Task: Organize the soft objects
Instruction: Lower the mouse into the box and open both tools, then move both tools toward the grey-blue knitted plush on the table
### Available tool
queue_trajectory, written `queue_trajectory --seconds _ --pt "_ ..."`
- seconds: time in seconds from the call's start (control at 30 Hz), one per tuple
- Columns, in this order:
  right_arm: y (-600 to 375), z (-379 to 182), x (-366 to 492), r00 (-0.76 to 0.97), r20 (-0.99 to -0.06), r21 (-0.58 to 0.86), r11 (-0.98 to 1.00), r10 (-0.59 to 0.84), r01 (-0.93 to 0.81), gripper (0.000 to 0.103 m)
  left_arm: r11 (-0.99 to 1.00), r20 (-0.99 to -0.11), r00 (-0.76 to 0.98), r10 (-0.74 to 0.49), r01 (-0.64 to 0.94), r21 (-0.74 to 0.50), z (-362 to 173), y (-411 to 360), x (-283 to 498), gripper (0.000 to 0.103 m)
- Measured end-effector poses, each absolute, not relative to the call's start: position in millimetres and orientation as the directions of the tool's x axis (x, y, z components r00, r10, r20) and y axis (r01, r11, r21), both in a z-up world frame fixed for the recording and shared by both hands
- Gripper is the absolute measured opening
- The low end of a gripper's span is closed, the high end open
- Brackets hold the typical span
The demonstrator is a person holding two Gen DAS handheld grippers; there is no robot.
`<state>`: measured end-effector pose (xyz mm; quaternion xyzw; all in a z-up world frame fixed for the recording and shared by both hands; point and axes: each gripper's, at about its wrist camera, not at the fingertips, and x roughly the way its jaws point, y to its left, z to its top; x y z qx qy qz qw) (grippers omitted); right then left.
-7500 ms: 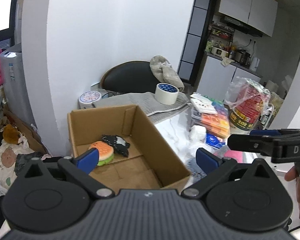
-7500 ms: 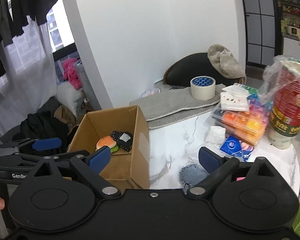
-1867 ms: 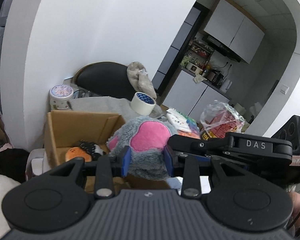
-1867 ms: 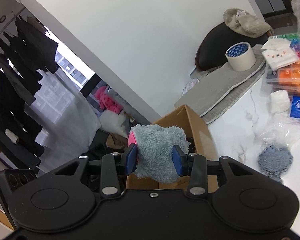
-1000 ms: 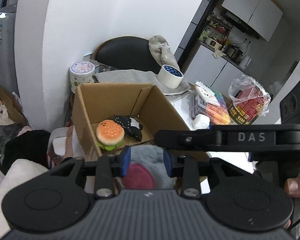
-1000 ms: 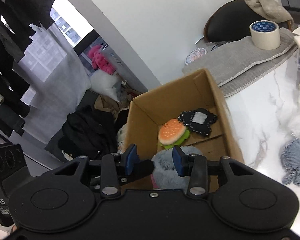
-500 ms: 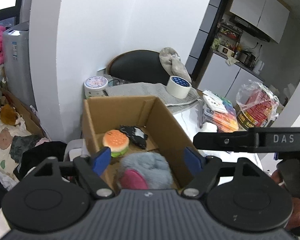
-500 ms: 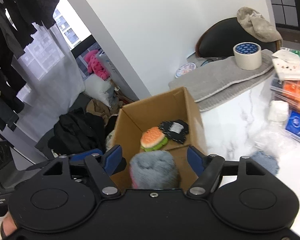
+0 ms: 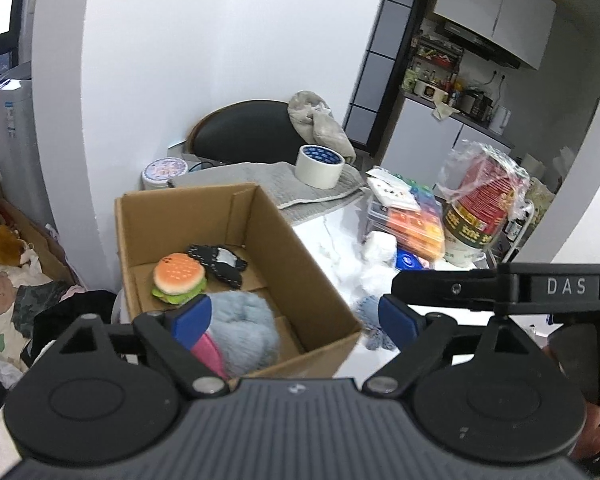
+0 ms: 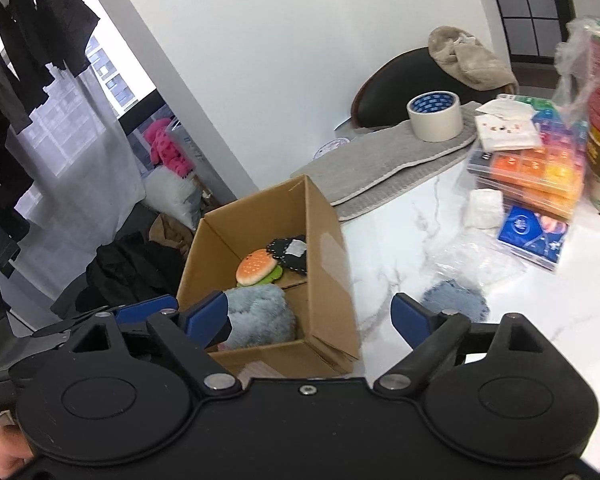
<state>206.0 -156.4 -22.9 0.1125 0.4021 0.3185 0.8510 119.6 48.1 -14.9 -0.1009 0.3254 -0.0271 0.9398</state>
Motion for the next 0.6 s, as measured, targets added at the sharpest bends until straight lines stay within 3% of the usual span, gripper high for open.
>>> queue_trajectory --seconds 0.23,0.6 --pt "-179.8 -25.7 196.4 0.520 -0.598 0.432 0.792 0.610 -0.432 0.097 0.985 -0.607 0.789 -0.097 -0.010 -0.170 -16.5 31.6 116.1 0.094" --pt "-211.3 -42.1 185.7 0.582 -0.599 0.390 0.835 0.550 -0.388 0.098 0.983 -0.622 0.774 -0.124 0.009 -0.184 -22.8 34.9 105.2 0.101"
